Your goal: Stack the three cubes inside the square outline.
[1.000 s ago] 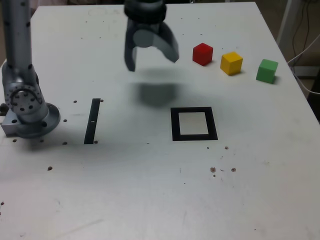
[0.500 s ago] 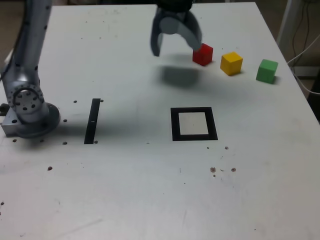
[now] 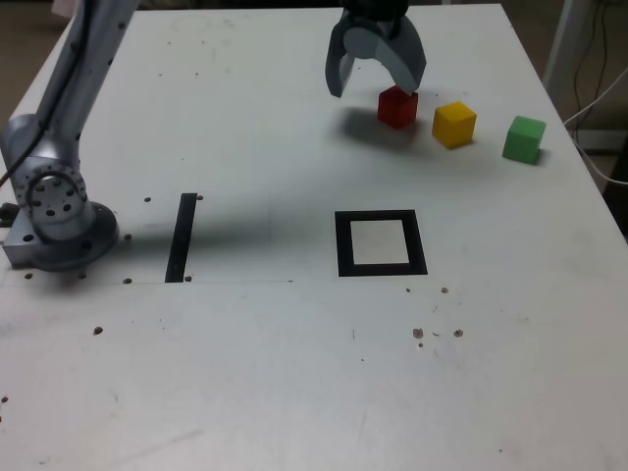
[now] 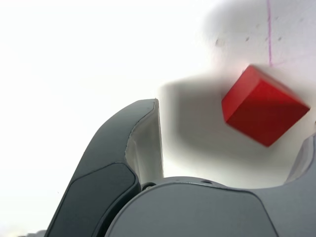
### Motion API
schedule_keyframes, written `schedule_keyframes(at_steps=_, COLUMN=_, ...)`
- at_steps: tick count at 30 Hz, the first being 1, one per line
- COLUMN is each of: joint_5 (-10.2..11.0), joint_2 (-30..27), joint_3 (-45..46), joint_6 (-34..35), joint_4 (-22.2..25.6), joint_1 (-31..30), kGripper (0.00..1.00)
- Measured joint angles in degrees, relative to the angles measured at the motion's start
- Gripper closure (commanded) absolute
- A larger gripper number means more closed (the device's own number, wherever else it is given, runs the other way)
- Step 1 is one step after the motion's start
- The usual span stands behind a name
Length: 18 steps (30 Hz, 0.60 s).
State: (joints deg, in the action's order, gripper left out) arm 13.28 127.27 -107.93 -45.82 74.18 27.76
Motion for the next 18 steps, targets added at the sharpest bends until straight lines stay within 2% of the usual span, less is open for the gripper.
schedule_keyframes(at_steps=5, joint_5=0.98, joint_2=2.72, joint_3=-3.59, joint_6=-1.68, joint_4=1.00, joint_1=-0.02, kGripper=0.04)
schedule_keyframes(at_steps=18, joint_5=1.26, joint_2=6.49, joint_3=-7.23, joint_6=-2.14, joint_4=3.40, joint_1=-1.50, kGripper=0.06)
